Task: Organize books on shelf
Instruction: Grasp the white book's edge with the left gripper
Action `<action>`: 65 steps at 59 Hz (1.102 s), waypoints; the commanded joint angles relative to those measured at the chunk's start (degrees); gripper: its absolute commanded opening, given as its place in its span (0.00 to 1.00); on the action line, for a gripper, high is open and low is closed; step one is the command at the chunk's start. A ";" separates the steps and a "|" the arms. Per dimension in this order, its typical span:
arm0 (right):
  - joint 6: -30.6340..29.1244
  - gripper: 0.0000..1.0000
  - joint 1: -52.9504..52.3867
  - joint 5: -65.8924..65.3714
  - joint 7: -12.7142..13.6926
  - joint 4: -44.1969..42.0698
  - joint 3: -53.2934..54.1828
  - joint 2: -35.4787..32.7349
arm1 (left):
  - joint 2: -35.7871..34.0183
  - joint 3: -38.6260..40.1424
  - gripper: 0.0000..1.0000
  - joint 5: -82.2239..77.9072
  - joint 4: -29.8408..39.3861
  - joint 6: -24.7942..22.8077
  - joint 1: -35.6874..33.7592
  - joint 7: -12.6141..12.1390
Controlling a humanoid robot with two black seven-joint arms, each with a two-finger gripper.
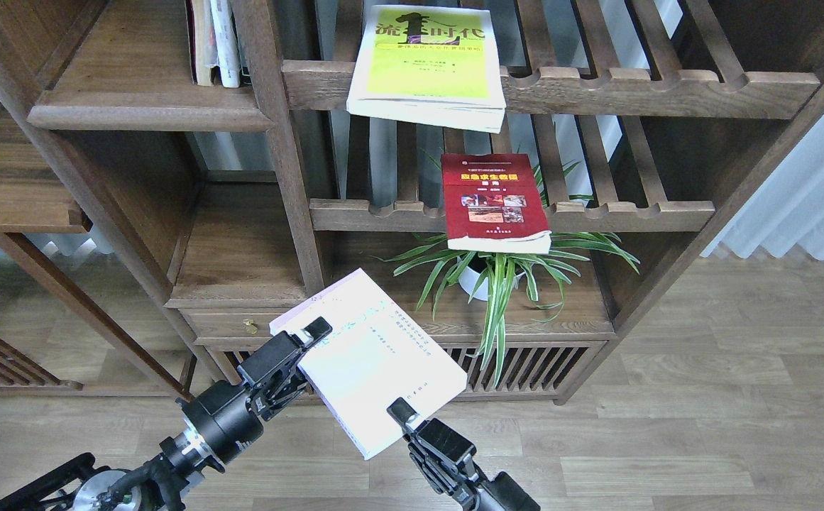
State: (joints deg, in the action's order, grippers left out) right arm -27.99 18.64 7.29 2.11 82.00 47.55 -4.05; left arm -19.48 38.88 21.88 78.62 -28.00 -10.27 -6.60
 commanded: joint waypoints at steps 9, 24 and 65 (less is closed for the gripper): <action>-0.01 0.06 -0.01 -0.09 0.09 0.09 0.00 0.10 | 6.56 0.67 0.28 -1.05 -0.49 0.00 -0.28 -0.17; -0.01 0.07 0.08 -0.09 0.09 0.17 0.09 -0.08 | 6.65 1.55 0.07 -1.40 -0.84 0.00 -0.37 0.27; -0.01 0.47 -1.24 0.18 -0.26 0.09 1.14 -1.13 | 2.88 3.31 0.02 -1.23 -0.14 0.00 1.65 0.35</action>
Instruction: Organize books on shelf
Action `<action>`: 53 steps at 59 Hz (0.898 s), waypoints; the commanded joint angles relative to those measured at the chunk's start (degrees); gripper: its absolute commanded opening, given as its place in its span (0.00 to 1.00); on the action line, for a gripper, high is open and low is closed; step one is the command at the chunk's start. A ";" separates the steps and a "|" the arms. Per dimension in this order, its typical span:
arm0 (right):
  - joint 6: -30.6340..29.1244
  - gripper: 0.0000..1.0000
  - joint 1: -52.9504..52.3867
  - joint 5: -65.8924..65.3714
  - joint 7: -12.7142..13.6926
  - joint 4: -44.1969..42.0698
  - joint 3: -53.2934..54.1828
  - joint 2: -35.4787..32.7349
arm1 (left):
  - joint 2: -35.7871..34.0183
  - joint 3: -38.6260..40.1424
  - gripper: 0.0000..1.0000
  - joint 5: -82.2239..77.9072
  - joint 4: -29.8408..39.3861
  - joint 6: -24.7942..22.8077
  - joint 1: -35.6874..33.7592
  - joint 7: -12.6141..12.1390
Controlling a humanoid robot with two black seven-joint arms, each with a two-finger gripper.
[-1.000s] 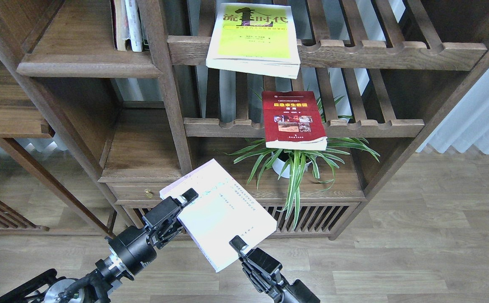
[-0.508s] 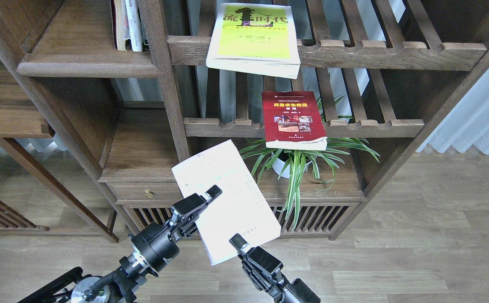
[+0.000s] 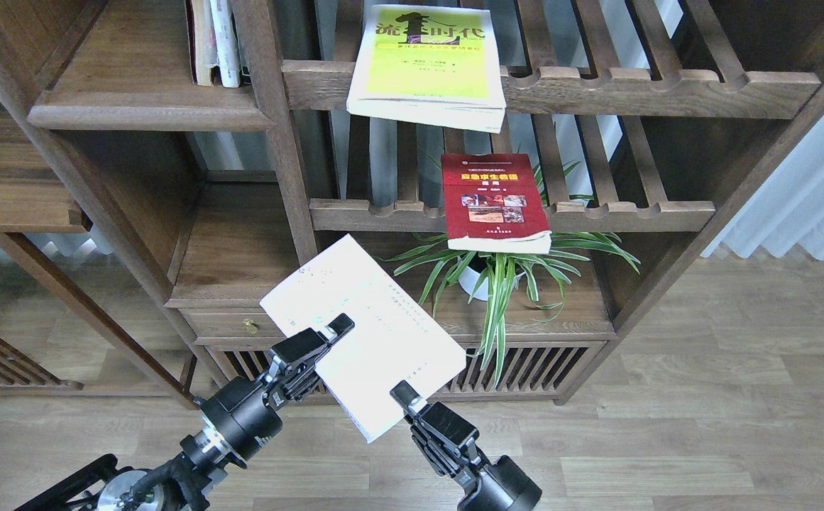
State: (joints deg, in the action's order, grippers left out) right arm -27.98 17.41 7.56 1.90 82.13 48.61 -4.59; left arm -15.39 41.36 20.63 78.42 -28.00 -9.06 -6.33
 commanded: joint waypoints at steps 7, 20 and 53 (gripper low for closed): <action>-0.02 0.76 0.08 -0.18 -0.15 -0.12 0.17 -1.82 | -3.85 1.97 0.03 0.02 0.68 0.00 3.17 1.66; -0.02 0.98 -0.01 0.09 -0.67 -3.90 4.39 -5.16 | -7.81 2.85 0.03 -0.60 0.68 0.00 3.96 3.34; -0.02 0.98 -2.47 0.26 -0.67 -6.63 7.11 -4.90 | -13.61 16.12 0.02 -23.53 0.77 0.00 10.29 -2.73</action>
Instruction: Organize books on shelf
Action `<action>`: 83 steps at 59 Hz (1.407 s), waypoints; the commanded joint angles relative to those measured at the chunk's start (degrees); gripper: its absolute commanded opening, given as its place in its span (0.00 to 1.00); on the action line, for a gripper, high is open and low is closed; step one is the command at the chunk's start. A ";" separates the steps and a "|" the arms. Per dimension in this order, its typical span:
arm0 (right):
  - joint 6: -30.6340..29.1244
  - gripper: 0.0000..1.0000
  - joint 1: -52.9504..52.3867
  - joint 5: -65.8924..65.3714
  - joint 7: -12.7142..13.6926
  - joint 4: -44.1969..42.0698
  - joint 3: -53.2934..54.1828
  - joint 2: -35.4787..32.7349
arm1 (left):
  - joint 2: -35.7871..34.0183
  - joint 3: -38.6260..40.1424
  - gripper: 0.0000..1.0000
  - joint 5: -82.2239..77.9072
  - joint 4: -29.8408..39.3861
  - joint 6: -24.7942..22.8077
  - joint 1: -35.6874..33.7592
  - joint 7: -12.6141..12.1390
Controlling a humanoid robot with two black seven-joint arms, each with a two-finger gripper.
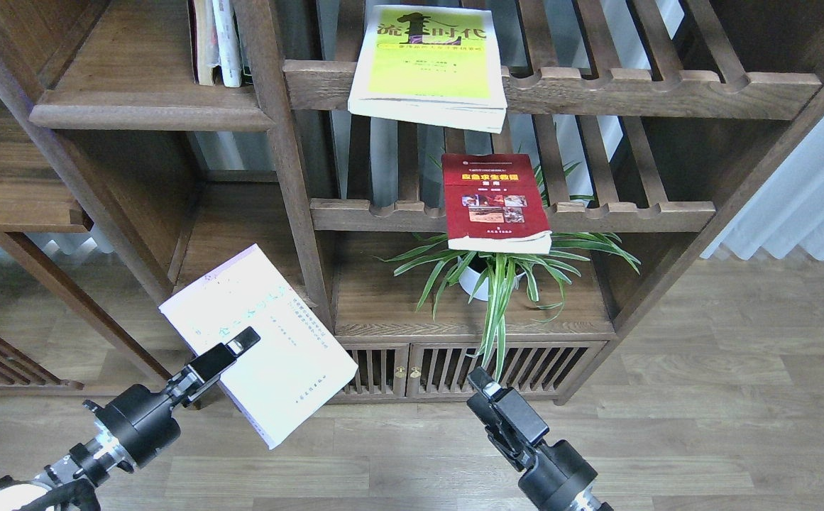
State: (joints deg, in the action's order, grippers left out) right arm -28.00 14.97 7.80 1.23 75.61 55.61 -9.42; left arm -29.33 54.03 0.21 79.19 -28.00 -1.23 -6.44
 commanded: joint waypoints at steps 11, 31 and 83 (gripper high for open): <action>0.00 0.98 -0.38 0.02 0.00 -1.43 -0.15 0.63 | 4.89 9.94 0.02 -10.13 0.00 0.00 5.88 -2.96; 0.00 0.98 -0.47 0.02 0.00 -1.52 -0.06 1.16 | 14.30 17.25 0.00 -16.11 0.00 0.00 12.04 -8.15; 0.00 0.98 -0.82 1.95 -0.09 -1.60 0.20 1.33 | 29.33 27.35 0.00 -21.83 0.00 0.00 19.51 -8.23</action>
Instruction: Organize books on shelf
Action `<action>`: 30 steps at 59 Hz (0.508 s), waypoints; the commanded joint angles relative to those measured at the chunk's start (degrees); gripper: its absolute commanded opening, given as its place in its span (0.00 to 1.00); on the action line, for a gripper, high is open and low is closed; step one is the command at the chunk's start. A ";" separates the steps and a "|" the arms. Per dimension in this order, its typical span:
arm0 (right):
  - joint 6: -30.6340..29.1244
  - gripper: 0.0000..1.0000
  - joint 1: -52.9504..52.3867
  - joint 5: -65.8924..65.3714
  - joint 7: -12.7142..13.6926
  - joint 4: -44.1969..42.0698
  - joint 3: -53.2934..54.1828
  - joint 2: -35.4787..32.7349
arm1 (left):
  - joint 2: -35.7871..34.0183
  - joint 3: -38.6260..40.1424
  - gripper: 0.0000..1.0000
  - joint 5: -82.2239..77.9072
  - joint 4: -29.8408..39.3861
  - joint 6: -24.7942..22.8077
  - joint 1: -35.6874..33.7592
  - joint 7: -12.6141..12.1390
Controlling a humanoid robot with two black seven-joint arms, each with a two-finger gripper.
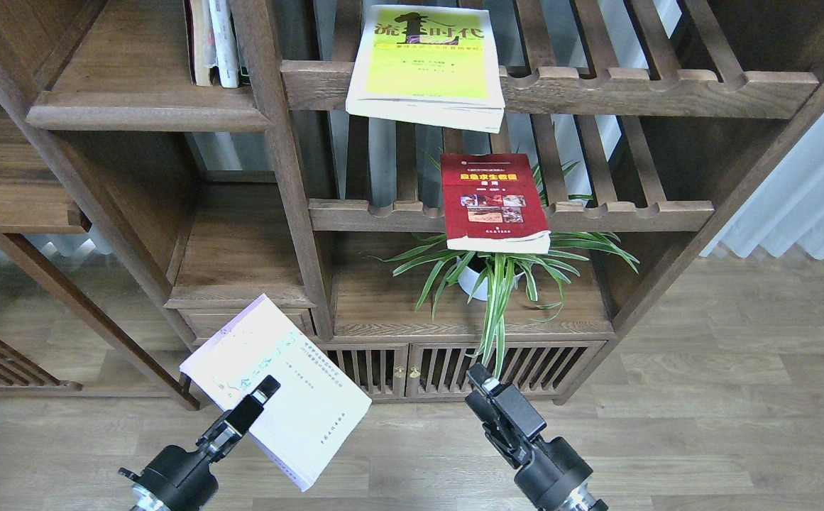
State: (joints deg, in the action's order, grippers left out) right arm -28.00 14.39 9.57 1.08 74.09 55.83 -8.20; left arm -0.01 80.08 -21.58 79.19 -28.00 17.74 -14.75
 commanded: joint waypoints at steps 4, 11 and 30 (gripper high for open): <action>0.00 0.98 -0.24 0.18 0.06 -0.08 -0.02 0.29 | 0.01 2.18 0.00 0.05 0.00 0.00 0.90 0.07; 0.00 0.98 -0.24 0.18 0.06 -0.17 -0.02 0.81 | 0.01 2.80 0.00 -0.04 0.00 0.00 1.07 -0.63; 0.00 0.98 -1.47 0.18 0.06 -1.40 -0.02 0.90 | 0.01 8.24 0.00 0.22 0.00 0.00 1.60 -1.16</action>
State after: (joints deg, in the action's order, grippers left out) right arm -28.00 13.38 9.75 1.14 73.37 55.79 -7.37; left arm 0.01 85.58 -21.56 79.20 -28.00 19.34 -15.91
